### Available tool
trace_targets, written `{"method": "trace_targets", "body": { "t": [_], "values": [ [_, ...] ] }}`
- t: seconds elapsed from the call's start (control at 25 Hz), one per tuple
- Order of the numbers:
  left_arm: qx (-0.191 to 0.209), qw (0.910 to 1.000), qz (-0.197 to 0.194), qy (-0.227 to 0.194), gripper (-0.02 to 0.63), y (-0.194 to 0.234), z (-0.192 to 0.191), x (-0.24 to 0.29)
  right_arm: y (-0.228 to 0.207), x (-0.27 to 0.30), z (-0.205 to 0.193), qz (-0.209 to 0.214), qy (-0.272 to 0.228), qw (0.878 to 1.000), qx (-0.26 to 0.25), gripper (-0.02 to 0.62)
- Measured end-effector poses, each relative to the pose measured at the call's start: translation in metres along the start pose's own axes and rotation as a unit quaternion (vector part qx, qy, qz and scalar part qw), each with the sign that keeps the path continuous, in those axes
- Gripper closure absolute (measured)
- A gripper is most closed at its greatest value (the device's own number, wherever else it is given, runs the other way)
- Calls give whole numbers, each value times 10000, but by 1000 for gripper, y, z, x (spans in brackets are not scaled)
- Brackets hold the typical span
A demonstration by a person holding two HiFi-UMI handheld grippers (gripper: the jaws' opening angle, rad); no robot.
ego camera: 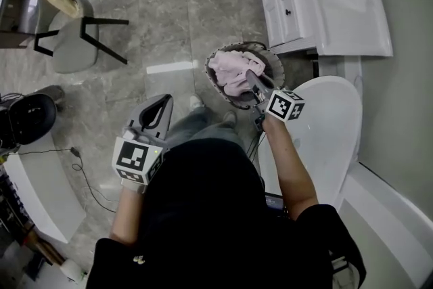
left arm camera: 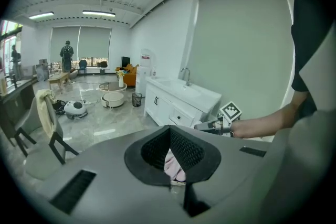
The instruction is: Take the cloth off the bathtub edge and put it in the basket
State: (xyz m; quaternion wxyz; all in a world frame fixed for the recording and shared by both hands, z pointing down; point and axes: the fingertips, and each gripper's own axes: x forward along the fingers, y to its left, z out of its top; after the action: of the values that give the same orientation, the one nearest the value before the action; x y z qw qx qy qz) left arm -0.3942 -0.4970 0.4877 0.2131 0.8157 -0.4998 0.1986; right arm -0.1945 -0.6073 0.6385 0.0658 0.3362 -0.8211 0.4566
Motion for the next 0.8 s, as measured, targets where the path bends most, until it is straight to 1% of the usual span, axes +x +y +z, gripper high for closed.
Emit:
{"method": "trace_targets", "body": {
  "t": [0.2, 0.4, 0.6, 0.8],
  "values": [
    [41, 9996, -27, 269, 594, 9, -15, 5, -49, 27, -35, -382, 296, 9987, 156, 554],
    [-87, 9989, 66, 458, 594, 30, -30, 4, -95, 62, -69, -706, 607, 9954, 206, 553],
    [-213, 9975, 162, 652, 594, 42, -55, -1, -133, 94, -109, -1049, 1019, 9890, 228, 552],
    [-334, 9954, 273, 852, 594, 54, -75, -11, -166, 120, -140, -1413, 1273, 9811, 354, 552]
  ]
}}
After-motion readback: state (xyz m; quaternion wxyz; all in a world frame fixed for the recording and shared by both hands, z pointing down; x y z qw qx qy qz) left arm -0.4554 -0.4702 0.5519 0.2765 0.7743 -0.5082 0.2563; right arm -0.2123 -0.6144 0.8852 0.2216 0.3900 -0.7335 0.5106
